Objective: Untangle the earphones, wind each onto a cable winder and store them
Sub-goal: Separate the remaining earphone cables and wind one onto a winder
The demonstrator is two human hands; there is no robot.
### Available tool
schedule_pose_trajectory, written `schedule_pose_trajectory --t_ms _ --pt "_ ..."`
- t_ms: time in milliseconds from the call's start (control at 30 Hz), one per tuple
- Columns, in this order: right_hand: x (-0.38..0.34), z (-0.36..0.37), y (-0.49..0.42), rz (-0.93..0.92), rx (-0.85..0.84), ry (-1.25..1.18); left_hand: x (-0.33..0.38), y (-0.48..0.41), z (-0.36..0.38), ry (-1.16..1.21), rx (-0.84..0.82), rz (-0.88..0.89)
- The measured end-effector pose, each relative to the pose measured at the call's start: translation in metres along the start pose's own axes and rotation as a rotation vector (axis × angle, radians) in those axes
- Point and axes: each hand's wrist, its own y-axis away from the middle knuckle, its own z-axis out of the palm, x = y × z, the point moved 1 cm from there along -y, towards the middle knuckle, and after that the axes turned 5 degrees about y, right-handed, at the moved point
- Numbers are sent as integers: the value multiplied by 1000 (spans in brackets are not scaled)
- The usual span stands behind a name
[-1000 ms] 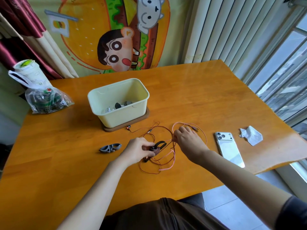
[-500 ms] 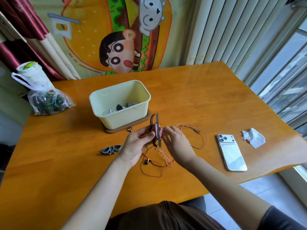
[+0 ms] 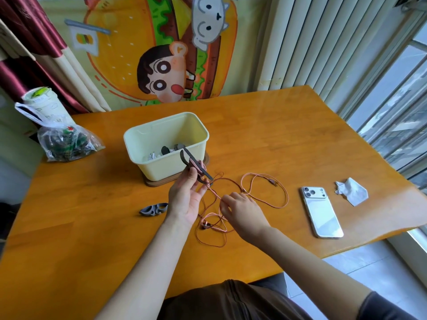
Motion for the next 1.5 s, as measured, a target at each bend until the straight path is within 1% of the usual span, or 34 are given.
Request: schedule_pose_trajectory --t_ms 133,233,267,400,500,667,733,800,833,867,967,1000,1100,1167,1233,1333,1433,1500 --pt "22 -14 -5 -1 -29 7 6 -3 -11 -61 93 41" --pt "37 -22 2 60 -81 -132 21 -9 -19 -41 179 86" --pt "41 -23 3 54 -88 -141 25 -11 -21 -55 198 102" --pt "49 -23 -2 12 -24 -130 25 -12 -22 -173 228 168" --pt "65 -24 -7 43 -47 -49 26 -11 -27 -253 218 196" --pt "101 -43 -16 229 -24 131 31 -11 -42 -285 262 212" --pt "100 -50 -23 299 -40 209 25 -11 -40 -302 256 193" --pt "89 -52 -29 324 -76 296 18 -11 -35 -288 242 181" --pt "78 -51 -31 298 -106 272 14 -10 -31 -273 231 176" --pt "64 -47 -33 240 -133 177 11 -9 -25 -257 217 169" --pt "7 -33 -28 16 -197 -312 2 -7 -7 -218 160 150" --pt "-10 -27 -27 -16 -222 -434 -1 -6 -1 -203 144 144" --pt "-38 -11 -28 21 -202 -697 -4 -4 8 -145 130 133" --pt "-43 -5 -28 53 -164 -740 -1 -4 7 -126 135 132" --pt "-40 -4 -24 81 -123 -686 5 -5 3 -145 134 143" --pt "-28 -10 -17 83 5 -546 12 -7 -5 -220 166 162" --pt "-18 -14 -14 52 10 -388 7 -5 -8 -321 168 172" --pt "-16 -15 -12 17 21 -301 2 -5 -12 -419 172 220"
